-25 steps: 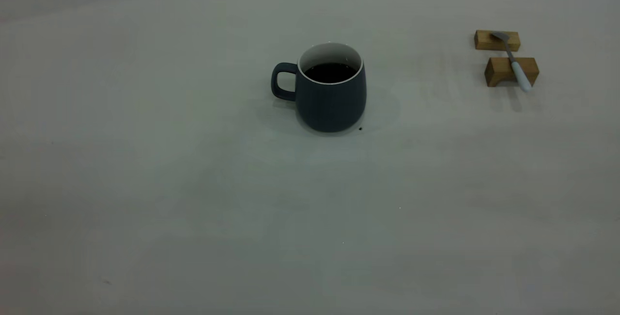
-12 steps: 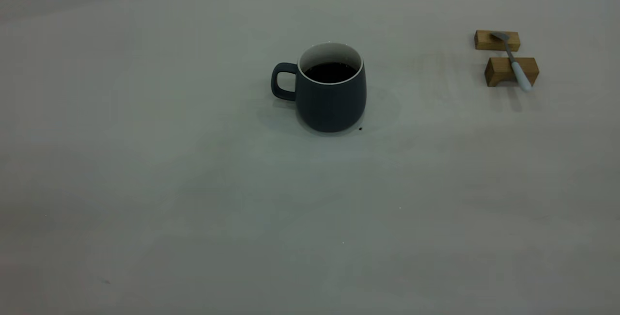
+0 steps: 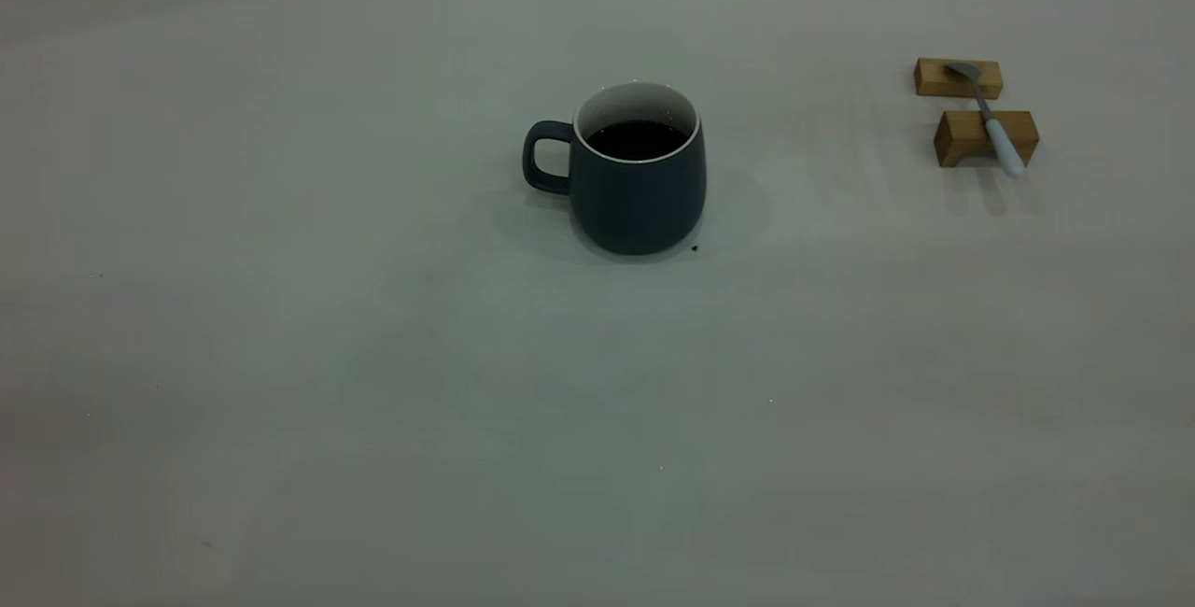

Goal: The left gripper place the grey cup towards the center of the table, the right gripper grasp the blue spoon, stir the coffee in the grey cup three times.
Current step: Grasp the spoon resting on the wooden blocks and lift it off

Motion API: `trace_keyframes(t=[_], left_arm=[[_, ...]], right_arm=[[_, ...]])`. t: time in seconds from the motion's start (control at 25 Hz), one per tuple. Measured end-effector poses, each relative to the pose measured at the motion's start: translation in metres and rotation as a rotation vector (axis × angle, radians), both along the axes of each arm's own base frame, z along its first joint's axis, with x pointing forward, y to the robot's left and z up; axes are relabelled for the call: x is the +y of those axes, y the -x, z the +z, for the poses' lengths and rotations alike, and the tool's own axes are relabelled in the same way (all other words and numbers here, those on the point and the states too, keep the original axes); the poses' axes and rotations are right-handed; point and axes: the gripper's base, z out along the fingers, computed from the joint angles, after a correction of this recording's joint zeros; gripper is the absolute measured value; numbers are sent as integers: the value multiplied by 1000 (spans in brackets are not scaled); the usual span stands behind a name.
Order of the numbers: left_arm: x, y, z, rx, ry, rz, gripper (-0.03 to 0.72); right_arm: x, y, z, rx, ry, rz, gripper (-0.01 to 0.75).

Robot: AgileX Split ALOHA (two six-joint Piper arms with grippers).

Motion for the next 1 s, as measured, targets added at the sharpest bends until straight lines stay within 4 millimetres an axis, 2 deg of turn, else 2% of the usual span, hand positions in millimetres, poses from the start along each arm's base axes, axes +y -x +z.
trace_keyframes(t=[0.4,0.52,0.64,0.72,0.92,1.0], left_arm=[[0,0,0,0,0,0,277],[0,0,0,0,0,0,277],[0,0,0,0,0,0,277],[0,0,0,0,0,0,277],[0,0,0,0,0,0,277],[0,0,0,0,0,0,277]], right_arm=[[-1,-1,3,7,-54,-49,242],[-1,-16,13,41,-58,-56,283],[-1,-51,27,85,-63,-72,368],[0,-85,27,142,-66,-86,432],[2,-171,4,307,-97,-120,576],[4,-208,-15,400,-98,-124,607]])
